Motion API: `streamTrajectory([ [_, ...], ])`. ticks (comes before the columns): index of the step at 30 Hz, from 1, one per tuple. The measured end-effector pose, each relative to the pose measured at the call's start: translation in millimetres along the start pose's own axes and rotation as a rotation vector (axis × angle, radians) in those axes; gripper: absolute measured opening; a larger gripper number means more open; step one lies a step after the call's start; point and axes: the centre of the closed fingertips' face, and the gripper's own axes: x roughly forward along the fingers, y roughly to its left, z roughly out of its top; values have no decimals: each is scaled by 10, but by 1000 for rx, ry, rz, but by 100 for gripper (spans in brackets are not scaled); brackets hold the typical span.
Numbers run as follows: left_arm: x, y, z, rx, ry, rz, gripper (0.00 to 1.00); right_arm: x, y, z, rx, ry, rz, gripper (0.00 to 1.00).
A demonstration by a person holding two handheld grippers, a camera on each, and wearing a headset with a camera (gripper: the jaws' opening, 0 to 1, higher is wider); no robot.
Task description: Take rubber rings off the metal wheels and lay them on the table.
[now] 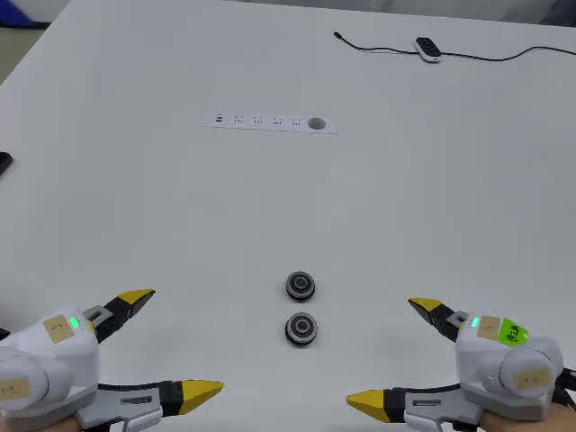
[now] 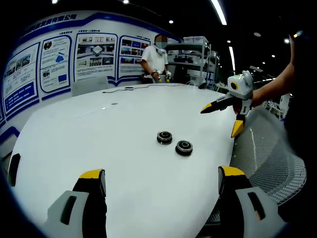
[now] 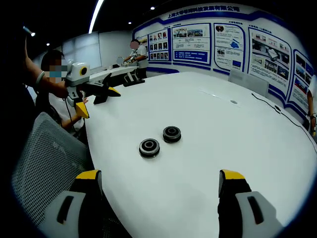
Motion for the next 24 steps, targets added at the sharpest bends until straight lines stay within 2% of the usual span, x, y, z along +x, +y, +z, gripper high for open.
streamTrajectory([
  [9,87,5,14,25,11,-20,93,42,26,7,9,-4,8,99],
  [18,179,-75,91,53,20,-47,88,74,34,35,12,-10,14,99],
  [24,247,-132,93,76,34,-74,81,92,40,48,16,-12,19,99],
])
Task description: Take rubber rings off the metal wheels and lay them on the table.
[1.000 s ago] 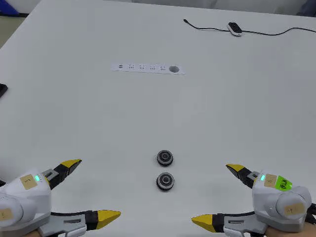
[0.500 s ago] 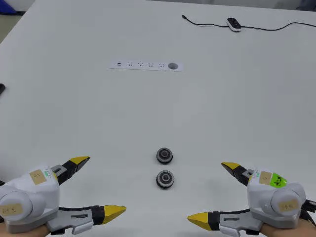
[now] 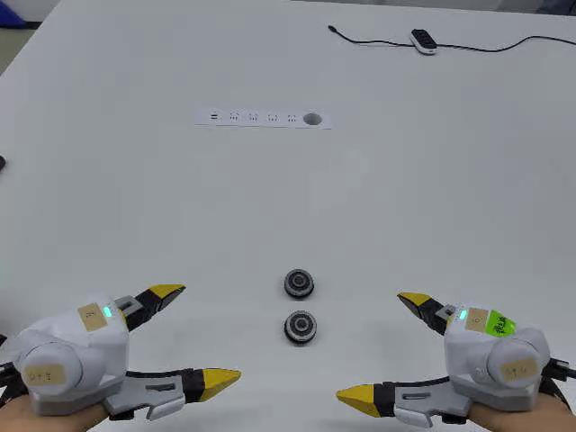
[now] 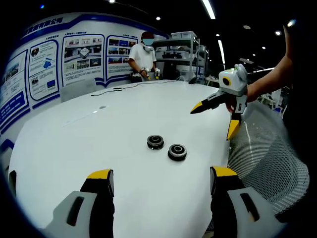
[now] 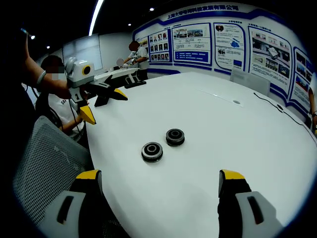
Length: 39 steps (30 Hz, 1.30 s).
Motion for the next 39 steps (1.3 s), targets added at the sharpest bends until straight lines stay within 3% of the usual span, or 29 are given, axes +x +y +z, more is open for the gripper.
streamTrajectory([
  [22,239,-103,76,43,35,-54,69,69,72,-14,13,4,26,98],
  [30,329,-148,94,58,52,-72,60,84,85,-18,15,3,32,98],
  [39,436,-193,112,73,66,-88,58,122,112,2,17,-1,45,97],
])
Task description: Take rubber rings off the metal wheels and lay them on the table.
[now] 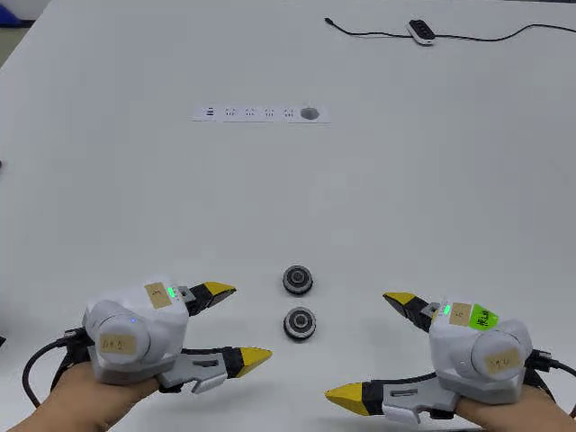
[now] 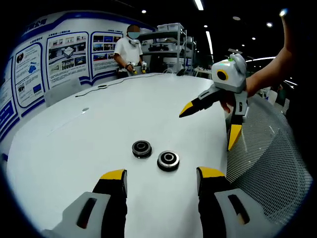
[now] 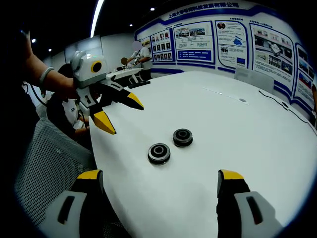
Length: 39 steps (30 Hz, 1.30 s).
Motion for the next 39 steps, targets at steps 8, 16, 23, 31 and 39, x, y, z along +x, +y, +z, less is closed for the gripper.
streamTrajectory([
  [8,95,1,22,11,6,-8,53,24,4,-6,9,-1,7,96],
  [16,209,-21,61,31,22,-20,47,47,23,-23,17,0,13,96],
  [23,312,-66,80,57,39,-37,40,75,41,-26,29,-3,17,95],
  [31,398,-101,105,70,53,-48,36,98,40,-19,35,-10,18,95],
  [39,495,-125,60,91,87,-57,29,111,28,-21,46,-15,17,95],
])
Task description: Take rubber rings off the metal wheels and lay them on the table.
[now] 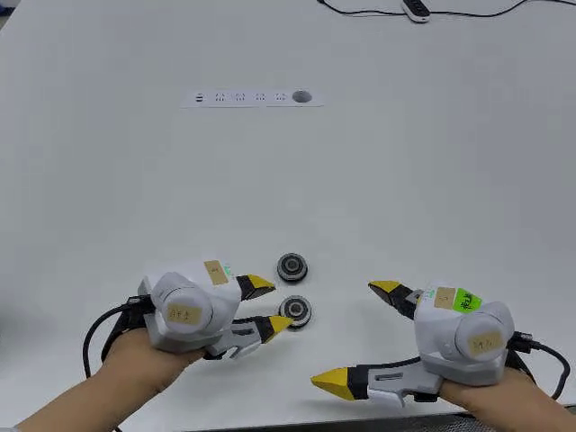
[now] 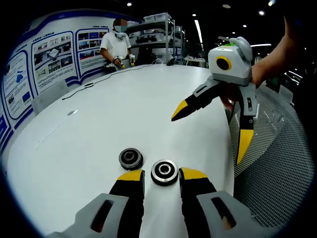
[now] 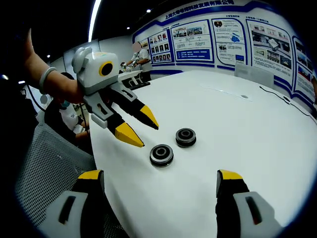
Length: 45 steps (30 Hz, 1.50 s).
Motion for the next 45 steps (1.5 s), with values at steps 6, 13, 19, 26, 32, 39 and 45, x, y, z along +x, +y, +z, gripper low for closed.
streamTrajectory([
  [6,52,-26,10,21,16,-11,27,11,9,-12,7,0,4,95],
  [13,129,-47,12,29,26,-21,25,21,9,-23,12,-1,7,95],
  [19,196,-65,8,44,38,-32,24,32,4,-18,15,-3,8,94],
  [26,235,-30,-20,51,59,-30,22,46,2,-21,20,-5,9,94],
  [32,263,-29,-49,60,74,-38,20,46,0,-27,24,-7,8,94],
  [39,292,-43,-58,78,86,-49,18,41,-17,-25,34,-10,7,93],
  [45,306,-62,-82,97,97,-61,17,38,-34,-37,41,-10,4,93],
])
